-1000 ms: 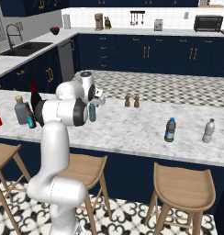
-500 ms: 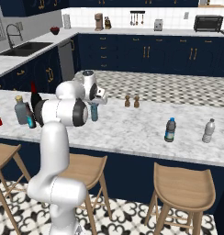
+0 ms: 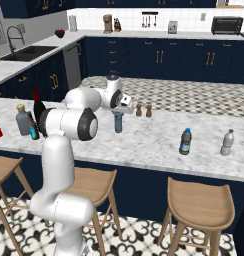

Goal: Move the plastic bottles in the middle to the plastics group, and the glass bottles in the middle to the glass group.

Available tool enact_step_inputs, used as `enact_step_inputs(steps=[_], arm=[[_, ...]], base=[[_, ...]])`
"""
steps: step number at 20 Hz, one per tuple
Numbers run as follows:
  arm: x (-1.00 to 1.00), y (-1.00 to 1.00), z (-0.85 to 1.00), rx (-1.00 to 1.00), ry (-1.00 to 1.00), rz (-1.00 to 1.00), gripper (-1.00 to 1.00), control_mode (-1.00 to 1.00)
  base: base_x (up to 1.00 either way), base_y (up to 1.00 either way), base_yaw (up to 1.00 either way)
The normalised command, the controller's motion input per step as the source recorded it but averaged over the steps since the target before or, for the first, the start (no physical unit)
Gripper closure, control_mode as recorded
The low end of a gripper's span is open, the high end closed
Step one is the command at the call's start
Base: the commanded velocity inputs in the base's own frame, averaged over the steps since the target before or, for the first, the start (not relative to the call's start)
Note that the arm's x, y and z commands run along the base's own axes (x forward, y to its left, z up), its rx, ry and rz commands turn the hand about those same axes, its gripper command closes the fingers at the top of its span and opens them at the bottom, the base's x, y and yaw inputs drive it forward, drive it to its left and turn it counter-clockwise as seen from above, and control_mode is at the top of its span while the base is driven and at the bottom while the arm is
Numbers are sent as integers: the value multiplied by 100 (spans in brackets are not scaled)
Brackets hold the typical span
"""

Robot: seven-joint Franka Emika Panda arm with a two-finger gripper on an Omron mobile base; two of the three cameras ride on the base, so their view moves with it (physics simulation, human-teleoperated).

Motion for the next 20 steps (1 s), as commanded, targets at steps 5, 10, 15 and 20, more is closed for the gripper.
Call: enact_step_inputs(steps=[5,10,15,20], arm=[[-24,-100,3,0,1,-11,100,-100],[-16,-99,0,0,2,-13,100,-100],[-15,-88,0,0,4,-18,100,-100],[-19,-57,0,0,4,-17,100,-100]], base=[[0,0,0],[0,0,0],[0,0,0],[0,0,0]])
